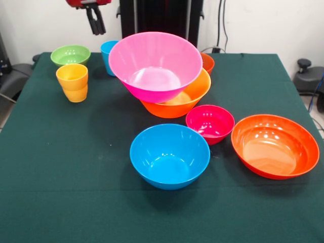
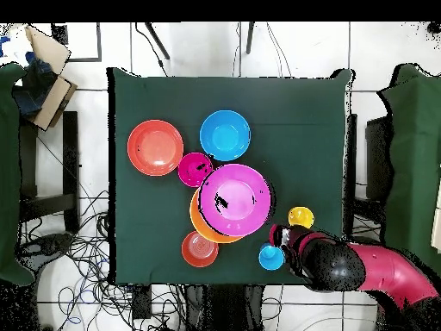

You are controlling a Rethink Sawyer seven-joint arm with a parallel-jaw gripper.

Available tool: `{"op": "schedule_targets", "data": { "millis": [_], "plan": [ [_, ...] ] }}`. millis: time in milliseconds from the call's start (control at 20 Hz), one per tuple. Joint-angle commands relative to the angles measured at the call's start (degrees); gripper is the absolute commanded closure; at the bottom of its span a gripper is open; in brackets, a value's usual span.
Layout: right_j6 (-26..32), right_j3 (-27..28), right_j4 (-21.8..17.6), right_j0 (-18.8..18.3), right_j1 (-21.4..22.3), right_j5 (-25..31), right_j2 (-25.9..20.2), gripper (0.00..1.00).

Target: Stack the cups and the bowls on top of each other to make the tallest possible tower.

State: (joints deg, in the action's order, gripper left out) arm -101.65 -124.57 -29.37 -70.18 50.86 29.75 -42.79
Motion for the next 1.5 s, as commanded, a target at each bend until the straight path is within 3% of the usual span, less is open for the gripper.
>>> {"op": "schedule_targets", "data": {
  "millis": [50, 150, 300, 550, 950, 1500],
  "plan": [
    [10.79, -0.44, -1.19, -3.20, 2.11, 3.15, -6.15, 1.00],
    [12.32, -1.96, 0.72, -4.86, 6.09, 5.21, -8.51, 1.00],
    [14.14, -2.39, 1.61, -6.69, 8.38, 7.07, -10.80, 1.00],
    [14.16, -0.59, -1.81, -7.46, 5.40, 7.52, -11.33, 1.00],
    [10.69, 4.27, -11.34, -3.66, -5.41, 2.23, -5.88, 1.00],
    [11.10, 6.15, -13.21, -4.59, -8.45, 3.96, -7.26, 1.00]
  ]
}}
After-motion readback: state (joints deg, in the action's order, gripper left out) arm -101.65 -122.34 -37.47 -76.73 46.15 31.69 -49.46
